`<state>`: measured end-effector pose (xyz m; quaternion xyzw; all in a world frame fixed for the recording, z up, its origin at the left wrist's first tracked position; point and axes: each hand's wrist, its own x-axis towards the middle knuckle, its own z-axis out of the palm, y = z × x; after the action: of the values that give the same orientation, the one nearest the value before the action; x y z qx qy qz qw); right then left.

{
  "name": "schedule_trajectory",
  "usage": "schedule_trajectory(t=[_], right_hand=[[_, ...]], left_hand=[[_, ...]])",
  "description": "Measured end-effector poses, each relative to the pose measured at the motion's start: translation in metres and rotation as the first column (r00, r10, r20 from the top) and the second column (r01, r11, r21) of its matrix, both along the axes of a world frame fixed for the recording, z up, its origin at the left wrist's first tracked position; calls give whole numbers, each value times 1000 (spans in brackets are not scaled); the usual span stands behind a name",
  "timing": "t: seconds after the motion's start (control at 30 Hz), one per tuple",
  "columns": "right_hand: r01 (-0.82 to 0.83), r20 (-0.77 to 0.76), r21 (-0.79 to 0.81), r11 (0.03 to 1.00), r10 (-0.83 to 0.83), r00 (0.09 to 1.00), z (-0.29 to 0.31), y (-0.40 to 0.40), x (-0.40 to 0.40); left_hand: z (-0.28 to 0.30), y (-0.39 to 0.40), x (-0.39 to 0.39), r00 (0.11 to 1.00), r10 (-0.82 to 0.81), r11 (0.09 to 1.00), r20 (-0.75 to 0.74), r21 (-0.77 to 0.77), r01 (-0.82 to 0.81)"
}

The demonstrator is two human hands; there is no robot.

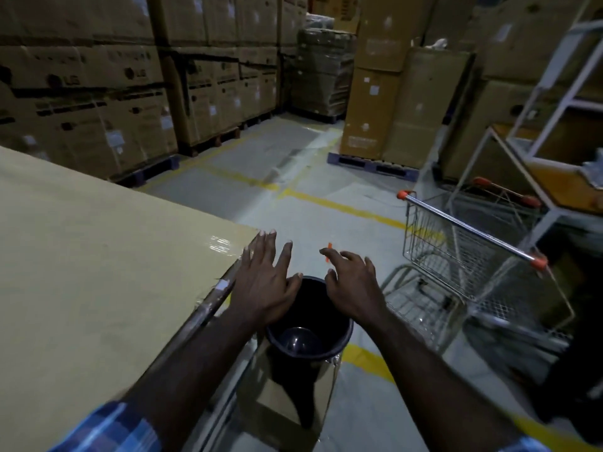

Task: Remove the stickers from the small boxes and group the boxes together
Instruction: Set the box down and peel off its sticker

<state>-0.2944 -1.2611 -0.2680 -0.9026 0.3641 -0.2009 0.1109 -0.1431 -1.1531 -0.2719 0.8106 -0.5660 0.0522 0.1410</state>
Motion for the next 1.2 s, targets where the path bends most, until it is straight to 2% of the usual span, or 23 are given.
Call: schedule_trajectory(t=[0.17,0.27,0.57,0.7,0.97,1.2], right_hand=[[17,-156,60,998,-8,988,-40,-28,16],[39,-193,114,993,-17,981,-60,-43,29],[123,-280,202,972,-64,958,-95,-65,66],[116,-255,217,969,-58,965,-108,-75,75],[85,-307,187,979,-24,951,-118,-91,78],[31,-329,166,986,26,944,-116,-98,73]], left_hand=[[-50,-37,22,997,-79,995,-14,64,80],[-71,-57,38,993,-104,981,-49,159,111],[-107,-83,77,970,-219,924,-107,297,241],[-114,-91,82,966,-226,925,-129,283,254],[-123,-98,80,966,-222,907,-134,336,255],[-114,-96,72,978,-167,938,-128,287,197]])
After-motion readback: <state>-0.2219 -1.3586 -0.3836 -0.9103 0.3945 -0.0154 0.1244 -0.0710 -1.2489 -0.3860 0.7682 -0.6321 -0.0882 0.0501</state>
